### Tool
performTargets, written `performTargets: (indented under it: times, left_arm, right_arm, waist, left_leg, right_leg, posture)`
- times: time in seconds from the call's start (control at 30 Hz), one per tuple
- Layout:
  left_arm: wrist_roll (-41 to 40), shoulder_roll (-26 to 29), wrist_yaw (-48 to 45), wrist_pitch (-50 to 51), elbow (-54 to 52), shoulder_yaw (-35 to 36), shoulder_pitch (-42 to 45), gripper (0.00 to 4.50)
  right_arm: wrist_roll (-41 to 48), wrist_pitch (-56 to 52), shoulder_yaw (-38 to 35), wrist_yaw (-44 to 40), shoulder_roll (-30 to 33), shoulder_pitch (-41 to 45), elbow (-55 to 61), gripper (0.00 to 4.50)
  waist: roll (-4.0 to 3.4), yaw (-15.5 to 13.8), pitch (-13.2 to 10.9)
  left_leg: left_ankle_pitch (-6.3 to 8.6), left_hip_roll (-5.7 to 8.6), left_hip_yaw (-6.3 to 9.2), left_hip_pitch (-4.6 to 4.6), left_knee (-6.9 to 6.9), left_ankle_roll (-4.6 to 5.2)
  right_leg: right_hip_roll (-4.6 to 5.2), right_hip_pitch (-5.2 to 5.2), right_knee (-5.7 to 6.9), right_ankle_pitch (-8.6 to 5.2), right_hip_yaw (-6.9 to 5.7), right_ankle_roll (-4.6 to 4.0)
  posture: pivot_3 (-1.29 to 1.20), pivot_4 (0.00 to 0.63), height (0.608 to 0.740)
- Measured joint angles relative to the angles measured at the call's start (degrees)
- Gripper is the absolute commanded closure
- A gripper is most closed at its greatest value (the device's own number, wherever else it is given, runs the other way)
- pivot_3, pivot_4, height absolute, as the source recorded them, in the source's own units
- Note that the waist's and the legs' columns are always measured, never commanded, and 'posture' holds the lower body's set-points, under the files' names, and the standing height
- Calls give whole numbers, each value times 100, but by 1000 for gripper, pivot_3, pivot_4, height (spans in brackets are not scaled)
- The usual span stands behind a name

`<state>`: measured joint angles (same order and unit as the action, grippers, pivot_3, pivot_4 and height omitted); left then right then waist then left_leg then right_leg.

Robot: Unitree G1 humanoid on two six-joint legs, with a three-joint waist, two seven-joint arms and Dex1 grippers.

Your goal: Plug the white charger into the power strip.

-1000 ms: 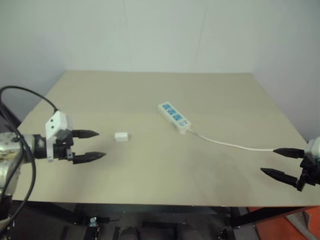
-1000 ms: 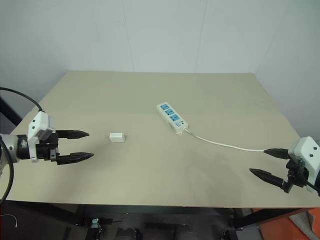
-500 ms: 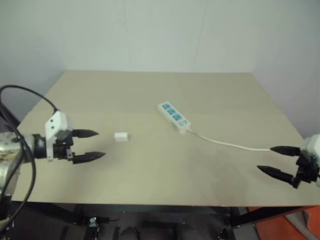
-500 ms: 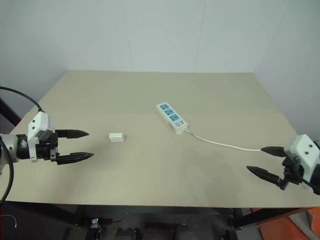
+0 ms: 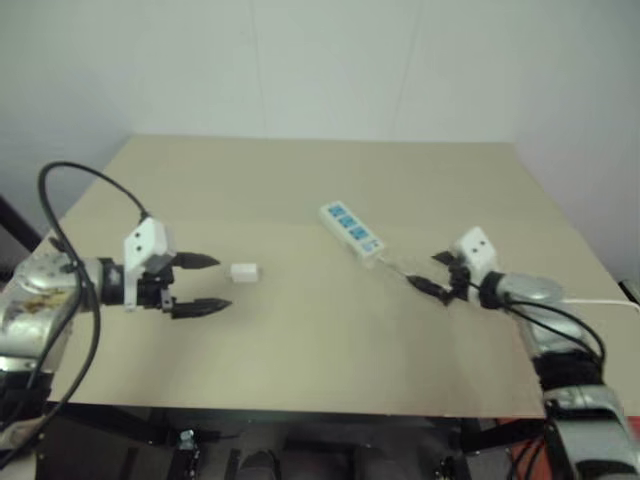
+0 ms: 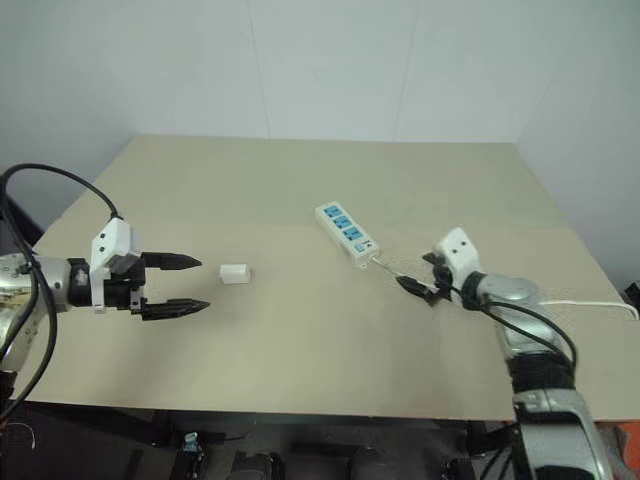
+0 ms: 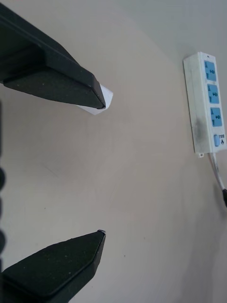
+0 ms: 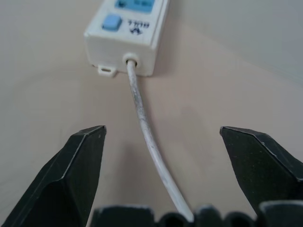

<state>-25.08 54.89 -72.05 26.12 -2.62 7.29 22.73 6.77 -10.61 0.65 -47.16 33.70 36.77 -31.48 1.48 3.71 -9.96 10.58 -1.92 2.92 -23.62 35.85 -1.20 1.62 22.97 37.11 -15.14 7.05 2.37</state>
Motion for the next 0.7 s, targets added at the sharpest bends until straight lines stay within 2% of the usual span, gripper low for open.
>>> performTargets:
  times: [0.1,0.47,0.63,0.7]
  left_arm:
    - [35,-18,7,-31,17,-31,-17,0]
    - [154,-26,-6,-390,161,-48,-22,0]
    - [196,-132,-12,-484,301,-181,1,0]
    - [239,-152,-28,-502,360,-227,59,0]
  right_arm:
    - [-183,128,101,17,-124,389,-810,564]
    - [-417,467,133,-355,-149,660,-1314,4437]
    - [-449,513,143,-505,-165,596,-1170,4475]
    - [-407,491,141,-646,-117,276,-646,4475]
  waist:
    - [0,11,0]
    - [0,39,0]
    - [-1,40,0]
    - [-1,35,0]
  left_leg:
    - [0,0,0,-15,0,0]
    - [-1,-4,4,12,3,0]
    - [-1,-4,5,10,2,0]
    - [-1,-5,6,4,1,0]
  right_leg:
    - [0,15,2,2,0,-3]
    - [-8,0,16,5,-1,-3]
    - [-10,3,17,5,0,-4]
    - [-10,7,18,5,-2,-4]
  posture:
    - [0,150,740]
    - [0,150,740]
    - [0,150,740]
    - [0,150,740]
